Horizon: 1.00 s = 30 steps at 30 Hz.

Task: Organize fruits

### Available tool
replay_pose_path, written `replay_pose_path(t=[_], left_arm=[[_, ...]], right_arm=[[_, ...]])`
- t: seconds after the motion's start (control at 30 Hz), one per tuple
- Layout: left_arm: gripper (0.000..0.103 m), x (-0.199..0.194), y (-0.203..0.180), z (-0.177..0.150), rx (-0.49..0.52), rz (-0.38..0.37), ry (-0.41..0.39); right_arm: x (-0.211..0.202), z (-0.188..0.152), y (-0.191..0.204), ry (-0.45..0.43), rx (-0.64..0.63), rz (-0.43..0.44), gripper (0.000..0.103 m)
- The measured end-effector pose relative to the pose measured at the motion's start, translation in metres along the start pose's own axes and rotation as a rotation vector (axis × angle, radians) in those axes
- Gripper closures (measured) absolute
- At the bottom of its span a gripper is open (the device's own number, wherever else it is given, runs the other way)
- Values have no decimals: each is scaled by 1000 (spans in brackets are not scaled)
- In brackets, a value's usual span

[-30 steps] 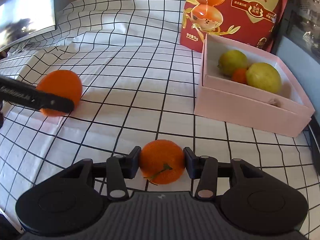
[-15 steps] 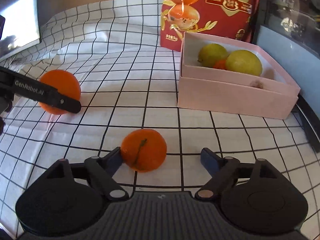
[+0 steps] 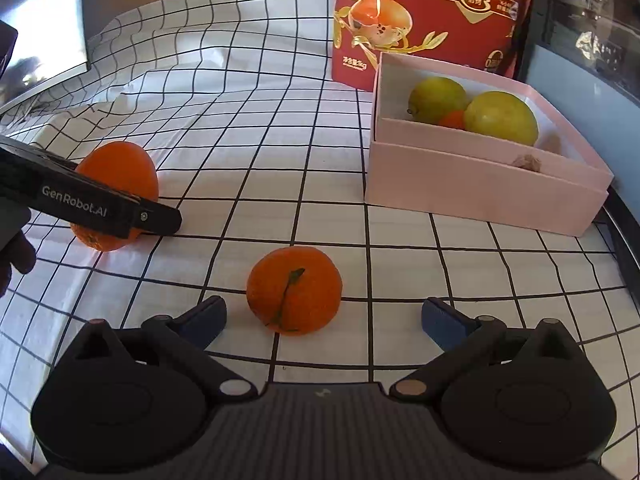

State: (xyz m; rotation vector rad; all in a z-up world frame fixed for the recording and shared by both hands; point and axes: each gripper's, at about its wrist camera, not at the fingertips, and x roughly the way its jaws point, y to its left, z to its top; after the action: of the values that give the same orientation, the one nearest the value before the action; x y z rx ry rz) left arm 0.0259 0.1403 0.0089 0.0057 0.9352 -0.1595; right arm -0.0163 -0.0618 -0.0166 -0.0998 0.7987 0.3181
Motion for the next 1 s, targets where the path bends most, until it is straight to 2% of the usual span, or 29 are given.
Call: replay_pose_path(t=[0.07, 0.23, 0.4, 0.5, 0.57, 0.6, 0.73, 1.0], left_arm=[[22, -1, 3, 3, -35, -14, 6], [23, -4, -2, 1, -41, 9, 21], [23, -14, -11, -6, -20, -54, 33], [23, -23, -21, -9, -7, -84, 31], [23, -30, -29, -11, 5, -100, 21], [23, -33, -33, -12, 10, -107, 16], [23, -41, -49, -13, 35, -139, 16], [23, -41, -73, -12, 88, -155, 34]], right_arm=[[-2, 1, -1, 4, -2, 4, 6], [-7, 2, -5, 1, 8, 13, 21], [-9, 3, -4, -2, -4, 29, 29], [-9, 3, 3, -8, -50, 34, 42], [-11, 3, 6, -9, -69, 47, 56], [-12, 4, 7, -12, -77, 48, 58], [-15, 4, 2, -12, -88, -4, 58], [-22, -6, -44, 5, 46, -49, 58]])
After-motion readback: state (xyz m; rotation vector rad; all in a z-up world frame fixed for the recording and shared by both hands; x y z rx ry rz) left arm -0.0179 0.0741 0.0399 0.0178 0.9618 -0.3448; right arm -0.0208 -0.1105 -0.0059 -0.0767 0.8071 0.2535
